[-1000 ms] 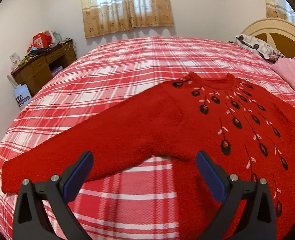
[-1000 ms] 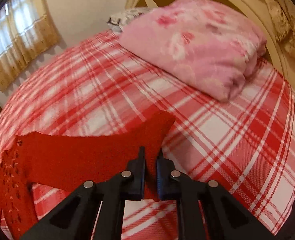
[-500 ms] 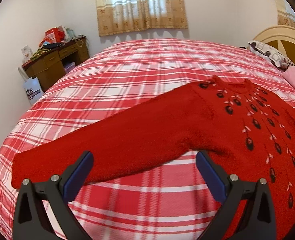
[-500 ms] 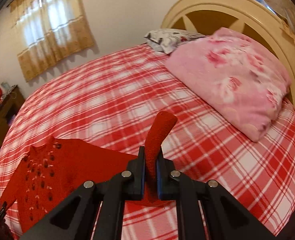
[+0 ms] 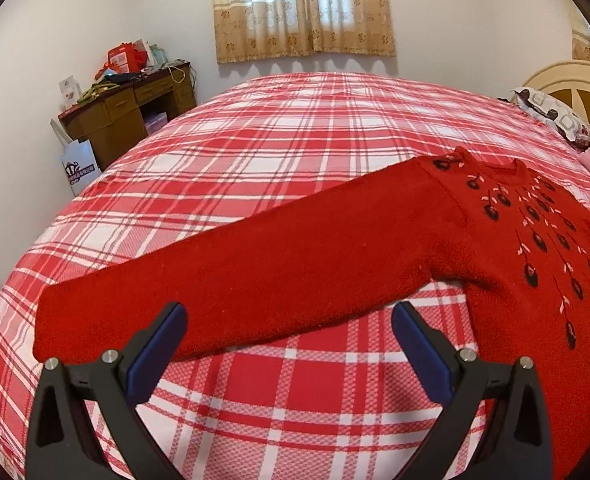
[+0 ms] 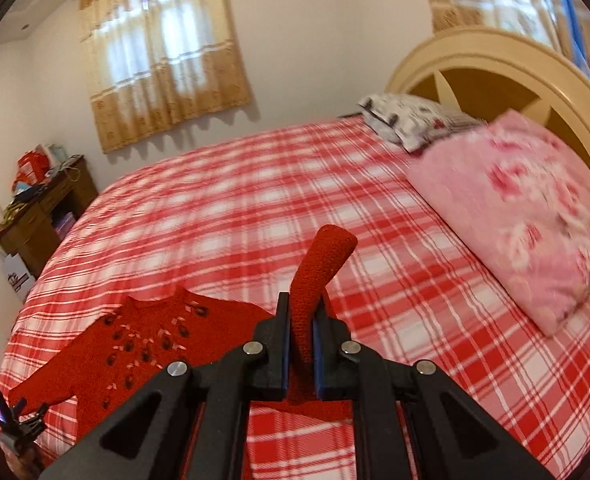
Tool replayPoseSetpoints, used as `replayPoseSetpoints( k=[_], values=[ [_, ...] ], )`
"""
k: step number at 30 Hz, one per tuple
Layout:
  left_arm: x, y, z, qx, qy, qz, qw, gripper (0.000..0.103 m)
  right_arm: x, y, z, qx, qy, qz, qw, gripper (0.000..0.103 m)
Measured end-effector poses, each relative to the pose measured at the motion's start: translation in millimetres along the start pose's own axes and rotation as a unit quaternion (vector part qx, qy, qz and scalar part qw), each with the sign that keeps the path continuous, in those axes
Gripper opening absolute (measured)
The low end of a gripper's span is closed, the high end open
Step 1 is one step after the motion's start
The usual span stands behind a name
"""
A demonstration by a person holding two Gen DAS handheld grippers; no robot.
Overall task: Fold small clothes
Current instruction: 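Lift the held sleeve with the right tool and fold it across the body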
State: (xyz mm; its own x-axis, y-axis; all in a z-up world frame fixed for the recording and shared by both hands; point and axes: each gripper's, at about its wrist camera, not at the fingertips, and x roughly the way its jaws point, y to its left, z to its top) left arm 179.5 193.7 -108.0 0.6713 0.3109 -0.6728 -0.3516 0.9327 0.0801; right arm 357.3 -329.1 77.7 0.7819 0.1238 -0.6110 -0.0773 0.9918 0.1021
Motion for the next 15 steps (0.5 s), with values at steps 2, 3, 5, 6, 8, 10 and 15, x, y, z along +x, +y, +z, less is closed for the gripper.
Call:
replayPoseSetpoints(
  k=[2, 3, 5, 6, 8, 10, 15],
  values=[
    [-0.4, 1.2, -1.9, -0.001, 0.001, -0.002, 1.0000, 0.103, 0.1, 15.6, 7.1, -0.010, -0.004, 0.007, 1.000, 0.008],
    [-0.6, 1.7, -2.6, 0.000, 0.001, -0.002, 1.0000, 0.103, 0.7, 25.9, 11.0, -0.017, -0.006, 0.011, 1.000, 0.008],
    [-1.3, 4.0, -3.5, -0.002, 0.000, -0.003, 1.0000, 0.103, 2.2, 40.6, 16.4, -0.027, -0.008, 0.018, 0.999, 0.008],
    [-1.6, 5.1, -3.6, -0.003, 0.000, -0.003, 1.0000, 0.103, 3.2, 51.4, 19.9, -0.034, -0.010, 0.023, 0.999, 0.008],
    [-2.7, 8.9, -3.6, -0.006, -0.001, -0.002, 1.0000, 0.103, 2.6, 69.3, 23.8, -0.044, -0.013, 0.031, 0.998, 0.008],
    [-2.6, 13.6, -3.6, -0.011, -0.002, -0.001, 0.9999, 0.103, 4.0, 88.4, 29.1, -0.056, -0.016, 0.040, 0.997, 0.008],
    [-1.9, 21.0, -5.6, -0.018, -0.002, -0.002, 0.9998, 0.103, 10.7, 133.5, 36.5, -0.087, -0.015, 0.062, 0.994, 0.008]
  ],
)
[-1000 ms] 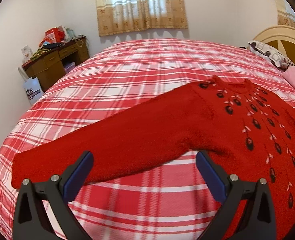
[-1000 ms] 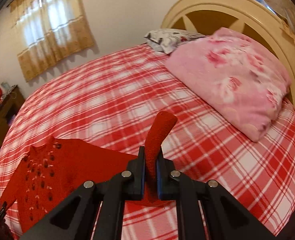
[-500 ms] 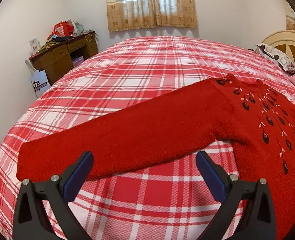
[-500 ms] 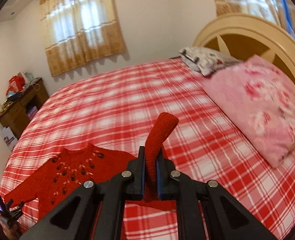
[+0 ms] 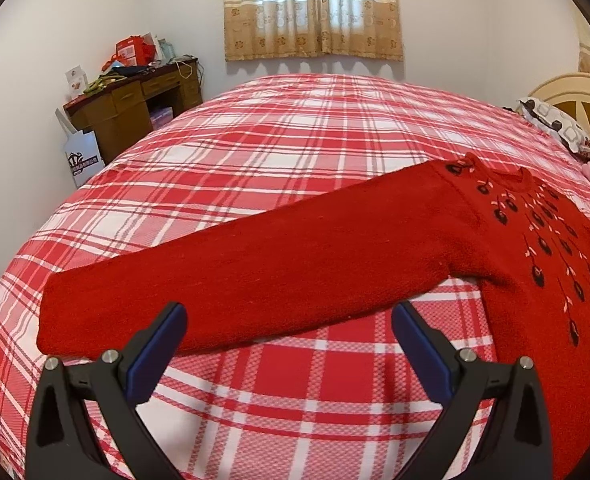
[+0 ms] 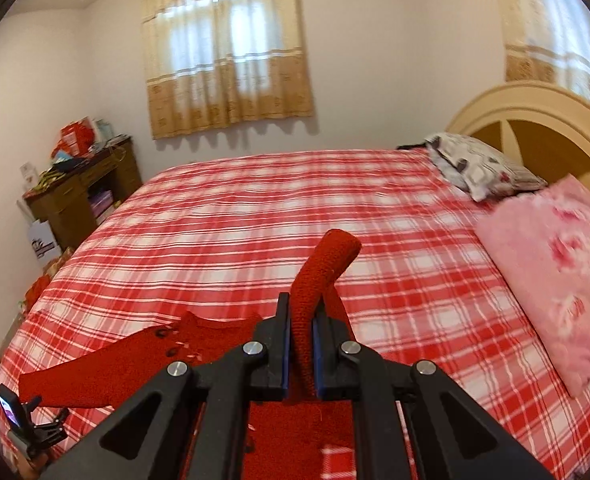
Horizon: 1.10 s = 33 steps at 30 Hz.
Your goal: Fold small clothes
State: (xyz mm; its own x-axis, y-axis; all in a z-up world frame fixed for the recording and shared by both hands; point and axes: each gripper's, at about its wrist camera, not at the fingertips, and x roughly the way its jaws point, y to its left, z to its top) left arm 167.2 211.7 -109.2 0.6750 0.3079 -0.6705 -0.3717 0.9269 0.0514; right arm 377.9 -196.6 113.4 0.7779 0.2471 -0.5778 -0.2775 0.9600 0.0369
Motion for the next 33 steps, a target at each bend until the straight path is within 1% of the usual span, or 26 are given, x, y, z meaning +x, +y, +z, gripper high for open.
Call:
replayPoseSetpoints(
  k=[5, 9, 11, 15, 16, 20, 23, 24, 25, 26, 27, 28, 29, 32, 33],
  values=[
    [2.1, 7.4, -3.1, -0.008, 0.003, -0.004, 1.0000, 0.103, 22.3, 42.8, 3.0, -0.031, 0.012, 0.027, 0.999, 0.008],
    [2.3, 11.1, -4.8, -0.009, 0.005, -0.003, 0.9999, 0.103, 46.0, 79.0, -5.2, -0.055, 0.031, 0.051, 0.997, 0.008],
    [2.2, 14.3, -6.2, -0.012, 0.006, -0.003, 0.9999, 0.103, 61.7, 98.1, -14.9, -0.064, 0.045, 0.063, 0.995, 0.008],
    [2.7, 17.9, -9.1, -0.017, 0.008, -0.003, 0.9998, 0.103, 101.1, 139.5, -46.0, -0.078, 0.085, 0.091, 0.989, 0.008],
    [3.7, 18.4, -9.6, -0.018, 0.010, -0.003, 0.9998, 0.103, 114.8, 153.6, -59.5, -0.085, 0.098, 0.097, 0.987, 0.008],
    [4.1, 16.4, -11.0, -0.017, 0.013, -0.003, 0.9998, 0.103, 156.4, 189.5, -104.3, -0.094, 0.143, 0.122, 0.978, 0.008],
    [3.3, 12.6, -12.2, -0.013, 0.016, -0.004, 0.9998, 0.103, 187.9, 209.3, -139.9, -0.093, 0.189, 0.182, 0.960, 0.009],
    [3.0, 10.1, -12.7, -0.009, 0.017, -0.005, 0.9998, 0.103, 192.7, 212.2, -147.6, -0.090, 0.197, 0.188, 0.958, 0.011],
    [2.6, 7.4, -13.0, -0.005, 0.018, -0.006, 0.9998, 0.103, 196.2, 212.1, -156.1, -0.086, 0.207, 0.196, 0.955, 0.026],
    [1.9, 4.8, -13.0, -0.001, 0.018, -0.008, 0.9998, 0.103, 194.4, 209.8, -160.7, -0.085, 0.209, 0.205, 0.952, 0.053],
    [1.0, 2.4, -12.9, 0.004, 0.018, -0.010, 0.9998, 0.103, 190.8, 206.4, -163.7, -0.081, 0.206, 0.219, 0.950, 0.063],
    [-0.8, -1.1, -12.4, 0.011, 0.018, -0.011, 0.9997, 0.103, 182.8, 197.2, -165.1, -0.073, 0.197, 0.236, 0.949, 0.065],
    [-2.8, -3.2, -11.8, 0.015, 0.016, -0.013, 0.9997, 0.103, 173.7, 184.4, -166.1, -0.064, 0.191, 0.243, 0.949, 0.065],
    [-7.1, -8.5, -7.9, 0.024, 0.009, -0.019, 0.9995, 0.103, 152.4, 144.1, -168.7, -0.057, 0.182, 0.214, 0.958, 0.065],
    [-7.4, -10.7, -5.5, 0.024, 0.009, -0.024, 0.9994, 0.103, 143.4, 123.6, -170.6, -0.053, 0.178, 0.194, 0.963, 0.065]
  ],
)
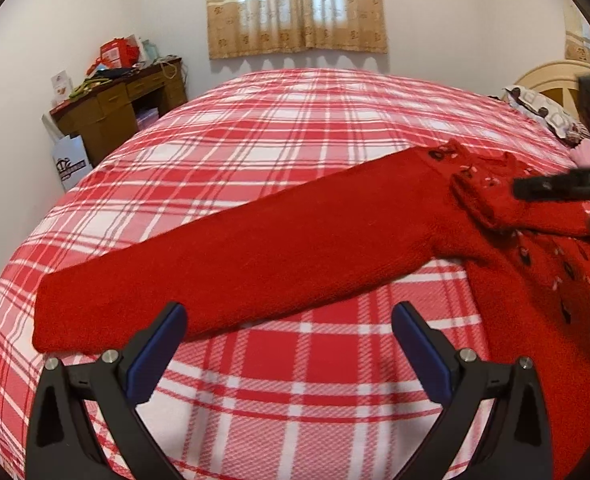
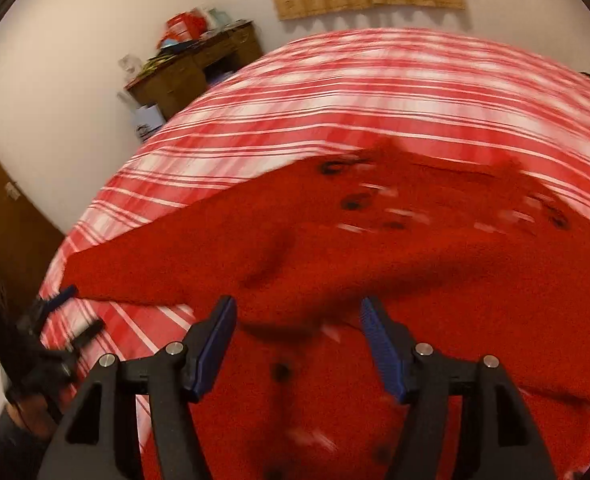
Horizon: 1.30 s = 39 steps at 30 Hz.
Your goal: Fold small clothes
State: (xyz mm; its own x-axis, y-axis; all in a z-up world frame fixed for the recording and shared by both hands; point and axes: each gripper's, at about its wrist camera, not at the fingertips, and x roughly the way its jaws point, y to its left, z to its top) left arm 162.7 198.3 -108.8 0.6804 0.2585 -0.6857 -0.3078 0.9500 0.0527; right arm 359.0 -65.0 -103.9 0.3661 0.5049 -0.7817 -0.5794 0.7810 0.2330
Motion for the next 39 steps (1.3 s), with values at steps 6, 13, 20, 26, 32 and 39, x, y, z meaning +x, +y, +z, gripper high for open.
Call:
replayPoseSetpoints(
  k=[6, 13, 20, 26, 32, 39],
  values=[
    [-3.1, -40.3, 34.7, 0.007, -0.021, -0.092, 0.9955, 0.103, -55.2, -73.2, -37.3, 0.053, -0.028, -0.100, 0.993, 0.065],
    [29.7, -104.2, 72.6, 0.026, 0.005, -0.167, 0.9856, 0.085, -86.7, -117.3, -89.6, 0.101, -0.054, -0.133, 0.985, 0.065],
    [75.2, -138.9, 79.3, 0.016, 0.053, -0.174, 0.9831, 0.060, -99.2, -110.3, -117.8, 0.072, -0.110, -0.132, 0.982, 0.065],
    [94.0, -156.0, 74.2, 0.034, 0.068, -0.178, 0.9811, 0.006, -98.1, -119.9, -128.9, 0.084, -0.125, -0.110, 0.983, 0.066],
    [61.2, -137.8, 88.8, 0.033, 0.025, -0.174, 0.9839, 0.006, -96.5, -128.0, -130.3, 0.105, -0.126, -0.101, 0.981, 0.066],
    [66.8, -110.0, 89.3, 0.003, 0.026, -0.164, 0.9861, 0.006, -90.3, -126.0, -132.0, 0.094, -0.113, -0.106, 0.983, 0.066]
  ],
)
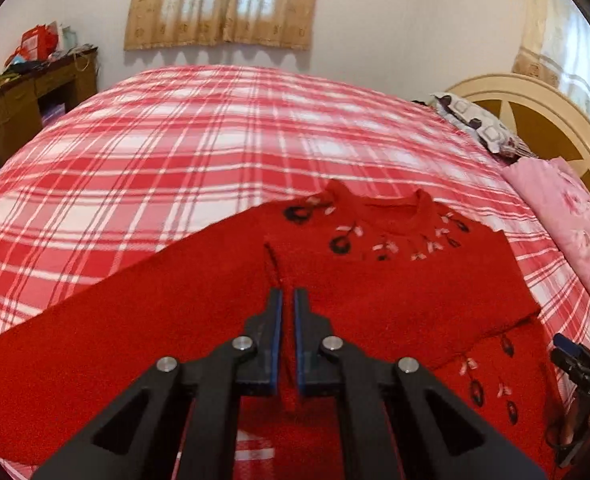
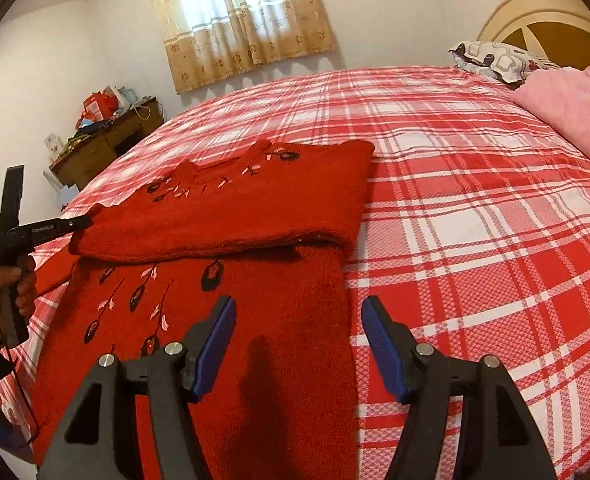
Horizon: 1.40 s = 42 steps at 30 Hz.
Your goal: Fold small clothes
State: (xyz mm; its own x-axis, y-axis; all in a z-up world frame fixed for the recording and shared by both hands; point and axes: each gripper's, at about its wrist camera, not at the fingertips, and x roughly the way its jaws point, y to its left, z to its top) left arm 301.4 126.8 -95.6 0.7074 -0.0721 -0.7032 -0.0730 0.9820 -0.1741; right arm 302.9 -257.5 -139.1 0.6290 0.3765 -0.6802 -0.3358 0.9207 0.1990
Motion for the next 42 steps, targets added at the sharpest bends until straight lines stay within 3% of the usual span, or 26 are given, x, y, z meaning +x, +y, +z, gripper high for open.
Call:
replayPoseSetpoints(
  k=[7, 13, 17, 19, 22, 24, 26, 27, 28, 31, 33, 35, 36, 42],
  values=[
    [20.6, 5.7, -13.2, -0.008, 0.021, 0.010, 0.9997, 0.006, -7.1, 5.3, 15.6, 0.002, -0.015, 0.022, 1.000, 0.066],
    [17.6, 9.8, -14.8, -0.007, 0.020, 0.011, 0.9997, 0.006, 26.3, 27.3, 53.8, -0.052, 0.013, 0.031, 0.998, 0.067],
    [15.2, 12.9, -18.1, -0.012, 0.019, 0.007, 0.9997, 0.006, 77.0, 15.4, 51.1, -0.023, 0.093, 0.025, 0.995, 0.068],
    [18.5, 13.2, -20.1, -0.015, 0.021, 0.005, 0.9996, 0.006, 71.9, 25.5, 53.1, -0.049, 0.083, 0.007, 0.995, 0.068],
    [20.8, 15.7, -21.6, -0.020, 0.023, 0.007, 0.9995, 0.006, 59.3, 40.4, 58.1, -0.050, 0.069, 0.040, 0.996, 0.068],
    [18.7, 17.4, -21.8, -0.019, 0.020, 0.002, 0.9996, 0.006, 62.5, 54.5, 58.5, -0.081, 0.058, 0.020, 0.995, 0.071],
    [18.3, 18.7, -22.8, -0.012, 0.018, 0.007, 0.9997, 0.006, 80.6, 61.9, 55.5, -0.103, 0.085, -0.003, 0.991, 0.072],
    [18.6, 20.0, -23.1, -0.014, 0.019, 0.005, 0.9997, 0.008, 92.9, 61.8, 51.5, -0.101, 0.109, -0.002, 0.989, 0.072],
    [17.9, 22.6, -23.7, -0.021, 0.017, 0.001, 0.9996, 0.014, 95.4, 61.3, 48.1, -0.101, 0.102, -0.012, 0.990, 0.072],
    [8.8, 29.2, -27.0, -0.036, 0.017, -0.013, 0.9991, 0.016, 91.8, 63.7, 38.7, -0.120, 0.074, -0.021, 0.990, 0.074],
    [-3.8, 31.6, -30.4, -0.033, 0.011, -0.004, 0.9994, 0.031, 92.1, 66.8, 32.1, -0.139, 0.066, -0.024, 0.988, 0.079],
    [-25.8, 41.0, -38.3, -0.027, -0.007, 0.018, 0.9994, 0.053, 91.4, 69.7, 30.0, -0.149, 0.065, -0.026, 0.986, 0.086],
    [-34.9, 47.0, -43.2, -0.023, -0.010, 0.030, 0.9992, 0.057, 92.4, 70.6, 29.3, -0.152, 0.066, -0.028, 0.986, 0.086],
    [-74.7, 103.5, -81.7, -0.023, -0.007, 0.127, 0.9916, 0.058, 86.3, 73.8, 29.1, -0.148, 0.063, -0.020, 0.987, 0.089]
  ],
)
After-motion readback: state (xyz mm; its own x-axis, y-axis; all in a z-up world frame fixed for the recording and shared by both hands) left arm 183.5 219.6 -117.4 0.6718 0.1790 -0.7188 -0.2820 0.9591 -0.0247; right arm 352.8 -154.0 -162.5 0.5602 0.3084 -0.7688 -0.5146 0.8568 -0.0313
